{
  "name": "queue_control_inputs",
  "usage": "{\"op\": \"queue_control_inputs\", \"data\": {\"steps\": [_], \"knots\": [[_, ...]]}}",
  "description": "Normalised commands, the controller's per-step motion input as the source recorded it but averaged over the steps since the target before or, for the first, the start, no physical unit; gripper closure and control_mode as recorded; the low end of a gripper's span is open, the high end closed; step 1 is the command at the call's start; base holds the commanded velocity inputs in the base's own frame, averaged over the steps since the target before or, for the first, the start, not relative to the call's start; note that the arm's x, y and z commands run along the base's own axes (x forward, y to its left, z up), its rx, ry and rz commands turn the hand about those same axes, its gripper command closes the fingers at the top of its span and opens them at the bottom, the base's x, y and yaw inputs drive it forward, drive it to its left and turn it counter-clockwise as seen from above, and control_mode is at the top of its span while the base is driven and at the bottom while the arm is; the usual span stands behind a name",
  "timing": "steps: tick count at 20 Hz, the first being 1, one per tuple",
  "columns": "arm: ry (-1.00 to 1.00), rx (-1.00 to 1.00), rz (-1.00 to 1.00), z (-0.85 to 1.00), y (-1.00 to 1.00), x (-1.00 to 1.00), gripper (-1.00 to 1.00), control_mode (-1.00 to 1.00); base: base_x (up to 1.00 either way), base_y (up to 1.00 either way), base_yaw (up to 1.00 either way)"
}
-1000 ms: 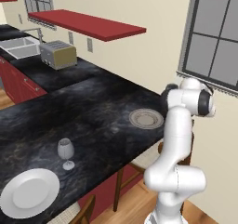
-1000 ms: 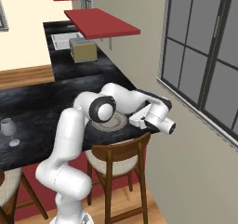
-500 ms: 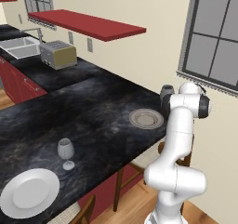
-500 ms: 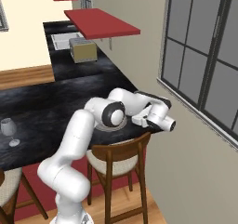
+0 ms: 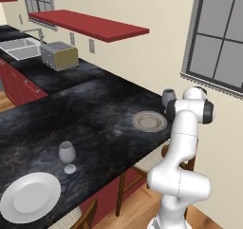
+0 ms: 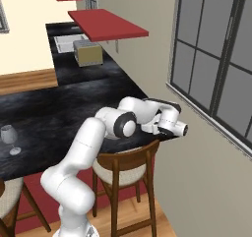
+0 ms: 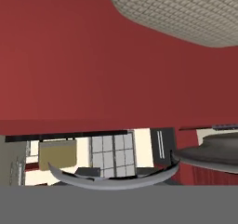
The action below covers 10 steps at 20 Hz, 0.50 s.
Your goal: Retrieve the wine glasses from the counter and place one next to each plate.
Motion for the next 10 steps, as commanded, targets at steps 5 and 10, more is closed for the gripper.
{"op": "queue_control_inputs", "data": {"steps": [5, 10], "knots": [[0.0, 0.0, 0.09, -0.29, 0.04, 0.06, 1.0, -1.0, 0.0, 0.0, 0.0], [0.0, 0.0, 0.11, -0.39, 0.09, 0.0, -1.0, -1.0, 0.0, 0.0, 0.0]]}}
